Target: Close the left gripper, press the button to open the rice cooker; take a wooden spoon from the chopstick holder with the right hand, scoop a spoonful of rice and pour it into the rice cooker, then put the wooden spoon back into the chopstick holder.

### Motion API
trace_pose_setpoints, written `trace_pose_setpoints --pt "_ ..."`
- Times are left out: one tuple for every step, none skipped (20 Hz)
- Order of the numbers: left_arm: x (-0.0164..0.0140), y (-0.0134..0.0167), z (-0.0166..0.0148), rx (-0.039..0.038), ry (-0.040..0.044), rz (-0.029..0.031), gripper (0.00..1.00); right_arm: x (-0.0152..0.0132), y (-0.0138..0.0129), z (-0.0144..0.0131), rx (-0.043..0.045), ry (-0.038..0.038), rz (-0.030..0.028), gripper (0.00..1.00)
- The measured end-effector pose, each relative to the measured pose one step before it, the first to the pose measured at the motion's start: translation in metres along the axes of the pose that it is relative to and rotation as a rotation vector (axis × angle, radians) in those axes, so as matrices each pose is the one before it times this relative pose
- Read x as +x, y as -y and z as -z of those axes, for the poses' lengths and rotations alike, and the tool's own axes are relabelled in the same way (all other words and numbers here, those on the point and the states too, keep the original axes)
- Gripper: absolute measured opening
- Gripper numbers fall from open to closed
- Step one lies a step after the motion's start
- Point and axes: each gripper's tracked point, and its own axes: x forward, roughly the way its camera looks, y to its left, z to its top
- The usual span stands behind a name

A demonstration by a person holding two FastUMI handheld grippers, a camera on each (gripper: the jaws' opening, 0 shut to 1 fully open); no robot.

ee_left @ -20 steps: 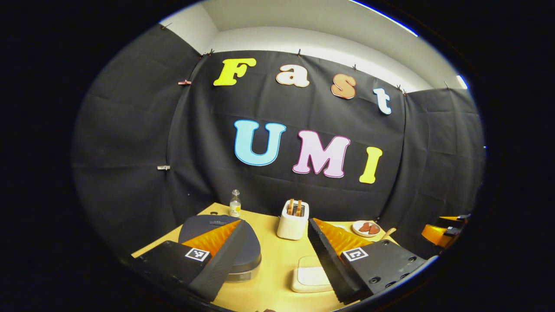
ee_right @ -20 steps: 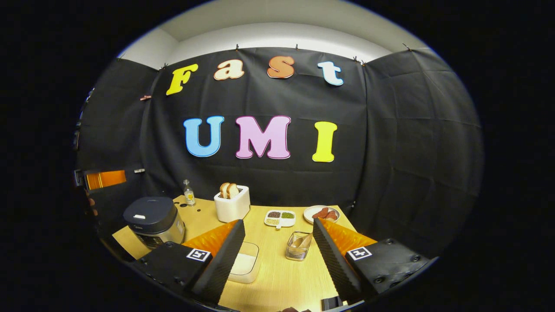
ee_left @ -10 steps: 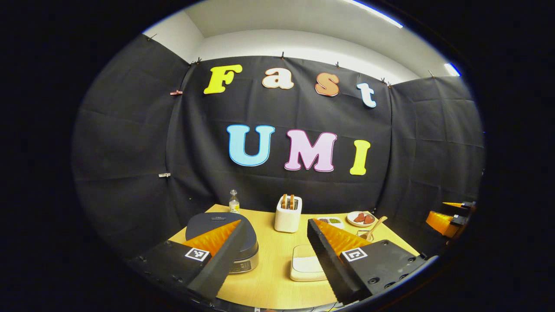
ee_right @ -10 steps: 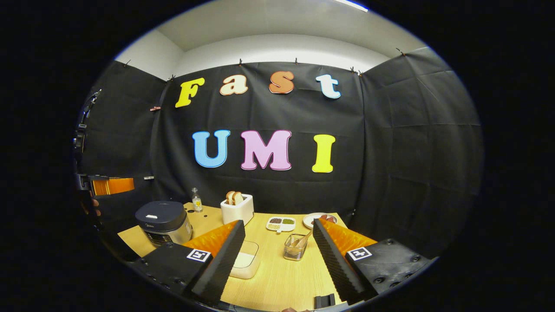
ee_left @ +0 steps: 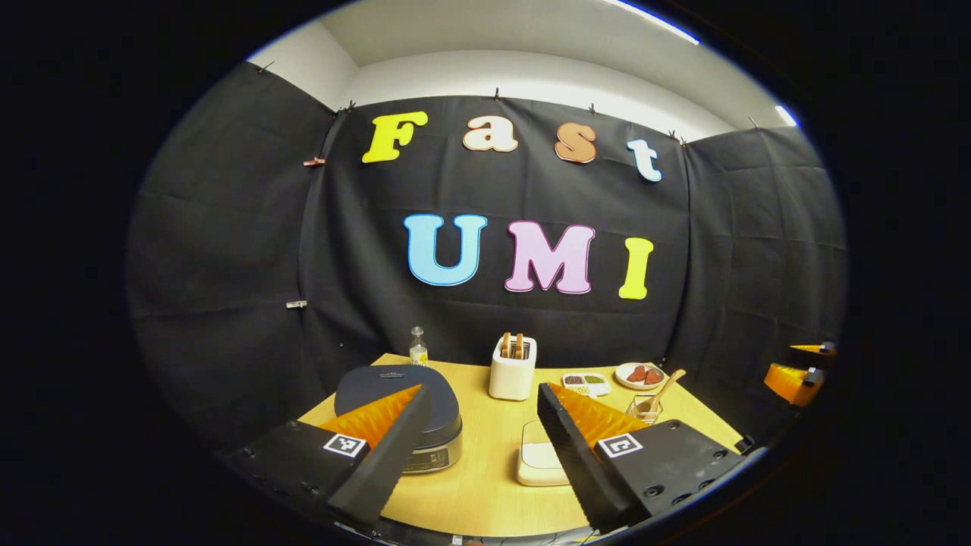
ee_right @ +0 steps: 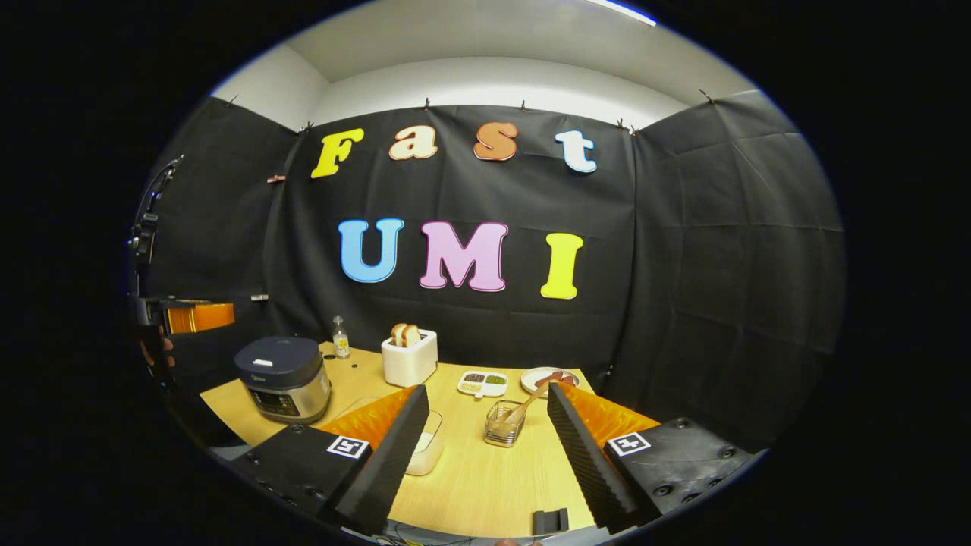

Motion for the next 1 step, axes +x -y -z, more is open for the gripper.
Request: trace_pose_setpoints --pt "-0.00091 -0.0011 0.00283 0.00339 -0.00716 -0.00145 0.95 -0.00117 -0.00078 0.00485 -0.01252 -0.01122 -0.00153 0.98"
